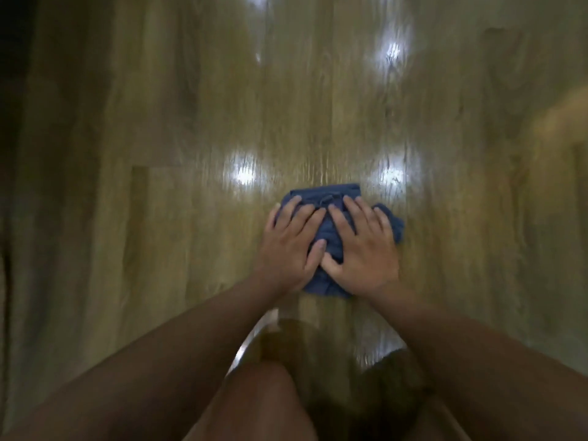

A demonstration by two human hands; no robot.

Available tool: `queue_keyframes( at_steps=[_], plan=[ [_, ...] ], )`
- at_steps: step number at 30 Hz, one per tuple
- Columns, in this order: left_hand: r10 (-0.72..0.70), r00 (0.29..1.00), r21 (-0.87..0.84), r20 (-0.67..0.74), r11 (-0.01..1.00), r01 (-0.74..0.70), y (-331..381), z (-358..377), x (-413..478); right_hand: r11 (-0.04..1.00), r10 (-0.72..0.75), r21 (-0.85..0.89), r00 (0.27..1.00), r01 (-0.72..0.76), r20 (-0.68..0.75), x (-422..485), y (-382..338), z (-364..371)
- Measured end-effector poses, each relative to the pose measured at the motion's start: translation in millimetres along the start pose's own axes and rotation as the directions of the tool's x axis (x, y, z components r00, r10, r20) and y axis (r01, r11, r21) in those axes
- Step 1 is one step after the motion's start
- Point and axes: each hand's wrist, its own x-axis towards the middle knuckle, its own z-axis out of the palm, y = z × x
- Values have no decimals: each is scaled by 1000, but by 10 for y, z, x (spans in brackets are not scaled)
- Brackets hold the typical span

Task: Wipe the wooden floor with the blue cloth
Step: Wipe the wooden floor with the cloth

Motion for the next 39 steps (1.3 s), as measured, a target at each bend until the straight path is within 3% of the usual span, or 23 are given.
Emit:
queue_keyframes(
  at_steps=[4, 12, 20, 28, 32, 39],
  plan=[
    [19, 998, 18, -59, 1000, -17, -283, -40, 505, 995, -100, -11, 993, 99, -63, 655, 224, -9],
    [-49, 980, 6, -194, 999, 51, -1391, -593, 2538, 983, -182, -66, 974, 174, -136, 3129, 519, -298],
    [-105, 971, 36, -213, 993, 115, -2274, -1077, 4227, 984, -159, -104, 976, 144, -151, 5094, 733, -578],
    [-121, 978, 59, -170, 989, 132, -2302, -1178, 4366, 989, -141, -61, 982, 134, -126, 5207, 736, -646],
    [-124, 969, 39, -214, 990, 135, -2325, -1131, 4358, 985, -168, -76, 972, 157, -166, 5215, 746, -604],
    [-185, 947, 130, -263, 966, 225, -2042, -1003, 3982, 966, -201, -207, 957, 157, -208, 4770, 652, -537]
  ],
)
